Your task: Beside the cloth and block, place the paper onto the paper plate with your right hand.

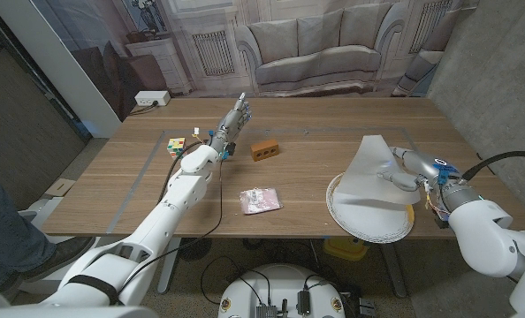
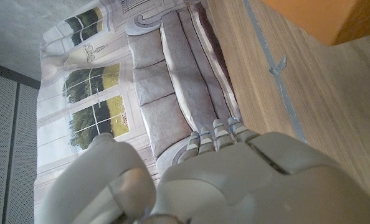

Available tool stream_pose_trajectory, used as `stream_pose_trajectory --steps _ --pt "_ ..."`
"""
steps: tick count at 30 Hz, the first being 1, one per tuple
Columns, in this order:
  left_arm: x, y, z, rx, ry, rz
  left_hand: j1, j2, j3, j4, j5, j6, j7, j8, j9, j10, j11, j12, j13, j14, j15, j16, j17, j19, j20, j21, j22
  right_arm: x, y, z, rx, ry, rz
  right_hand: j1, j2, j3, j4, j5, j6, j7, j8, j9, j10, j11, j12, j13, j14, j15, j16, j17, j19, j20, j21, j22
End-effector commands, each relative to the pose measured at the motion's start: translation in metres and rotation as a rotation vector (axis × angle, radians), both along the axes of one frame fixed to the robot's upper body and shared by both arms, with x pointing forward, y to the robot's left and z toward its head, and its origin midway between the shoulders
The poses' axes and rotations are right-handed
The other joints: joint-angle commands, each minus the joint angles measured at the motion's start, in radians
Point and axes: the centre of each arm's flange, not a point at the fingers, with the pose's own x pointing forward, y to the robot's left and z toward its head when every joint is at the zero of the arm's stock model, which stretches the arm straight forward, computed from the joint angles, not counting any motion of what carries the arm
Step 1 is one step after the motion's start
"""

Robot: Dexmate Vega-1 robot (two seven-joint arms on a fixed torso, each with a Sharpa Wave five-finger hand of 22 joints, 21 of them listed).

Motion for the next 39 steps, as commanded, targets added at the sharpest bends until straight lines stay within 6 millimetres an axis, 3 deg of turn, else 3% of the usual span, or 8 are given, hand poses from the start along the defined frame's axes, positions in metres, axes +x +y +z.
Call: stream_pose_trajectory --steps 1,26,39 --pt "0.004 -0.005 -0.002 0.005 0.009 -0.014 0.003 0.006 -0.01 0.002 0.008 0.009 0.0 -0.001 0.005 -0.004 -0.001 -0.001 0.003 -0.009 0.004 -0.001 0.005 -0.007 -0.002 0.001 0.005 -0.006 -0.002 -0.008 0.002 0.069 -0.032 0.003 0.004 0.002 0.008 -0.002 0.013 -0.002 -0.002 0.004 0.005 0.0 -0.002 0.003 0.007 -0.052 -0.003 0.001 0.009 -0.031 -0.003 0.002" --pt "-0.005 0.002 -0.014 -0.011 0.013 0.003 0.005 0.009 -0.016 0.001 0.008 0.009 0.001 -0.001 0.005 -0.003 0.001 -0.001 0.003 -0.008 0.004 -0.001 0.005 -0.009 -0.003 0.001 0.005 0.016 0.007 -0.025 0.004 0.163 0.033 0.0 0.006 0.002 0.01 -0.003 0.017 -0.002 -0.004 0.005 0.008 0.002 -0.004 0.003 0.009 -0.05 -0.003 0.002 0.009 -0.03 -0.006 0.002" --pt "-0.006 0.003 -0.016 -0.015 0.013 0.005 0.006 0.01 -0.019 0.001 0.008 0.008 0.001 -0.001 0.005 -0.004 0.0 -0.001 0.003 -0.009 0.004 -0.001 0.005 -0.009 -0.002 0.001 0.005 0.022 0.007 -0.028 0.009 0.177 0.047 -0.017 -0.009 -0.011 0.017 -0.006 0.015 0.004 -0.006 0.005 0.009 0.008 -0.006 0.003 0.008 -0.043 -0.003 0.002 0.01 -0.024 -0.009 0.002"
